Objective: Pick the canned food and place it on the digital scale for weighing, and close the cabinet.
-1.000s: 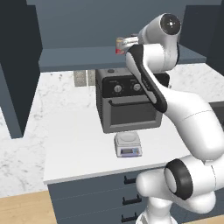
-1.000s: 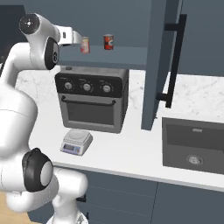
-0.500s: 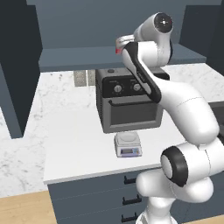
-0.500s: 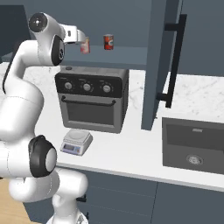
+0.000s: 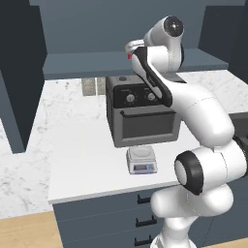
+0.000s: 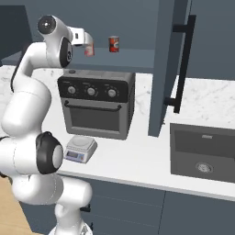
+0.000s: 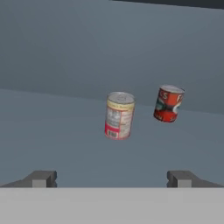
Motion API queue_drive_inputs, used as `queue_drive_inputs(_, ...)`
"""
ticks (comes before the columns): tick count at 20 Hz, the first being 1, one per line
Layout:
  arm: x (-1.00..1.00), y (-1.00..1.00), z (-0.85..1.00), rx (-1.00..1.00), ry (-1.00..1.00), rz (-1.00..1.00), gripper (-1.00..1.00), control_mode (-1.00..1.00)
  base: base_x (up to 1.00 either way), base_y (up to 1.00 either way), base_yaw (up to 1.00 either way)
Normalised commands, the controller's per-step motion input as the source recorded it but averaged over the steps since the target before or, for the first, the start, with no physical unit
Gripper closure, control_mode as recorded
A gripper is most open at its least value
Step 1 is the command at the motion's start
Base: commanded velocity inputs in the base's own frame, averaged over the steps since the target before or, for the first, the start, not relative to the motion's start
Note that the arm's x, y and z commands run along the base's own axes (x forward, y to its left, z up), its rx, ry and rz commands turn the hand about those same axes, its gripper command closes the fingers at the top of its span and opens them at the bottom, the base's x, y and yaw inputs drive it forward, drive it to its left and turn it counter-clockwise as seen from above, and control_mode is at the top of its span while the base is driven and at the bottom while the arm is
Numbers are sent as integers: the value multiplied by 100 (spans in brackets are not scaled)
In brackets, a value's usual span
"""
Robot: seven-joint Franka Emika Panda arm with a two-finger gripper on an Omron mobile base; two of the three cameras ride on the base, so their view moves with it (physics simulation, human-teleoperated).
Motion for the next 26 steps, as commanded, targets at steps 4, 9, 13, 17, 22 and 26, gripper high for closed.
queue_drive_inputs(4,23,1,-18,0,0,0,-100,-100,0,0,0)
queue_drive_inputs(9,31,0,-3,0,0,0,-100,-100,0,0,0)
queue_drive_inputs(13,34,0,-3,0,0,0,-100,-100,0,0,0)
queue_drive_inputs(17,34,0,-5,0,0,0,-100,-100,0,0,0)
queue_drive_inputs(22,34,1,-6,0,0,0,-100,-100,0,0,0)
queue_drive_inputs(26,36,0,-1,0,0,0,-100,-100,0,0,0)
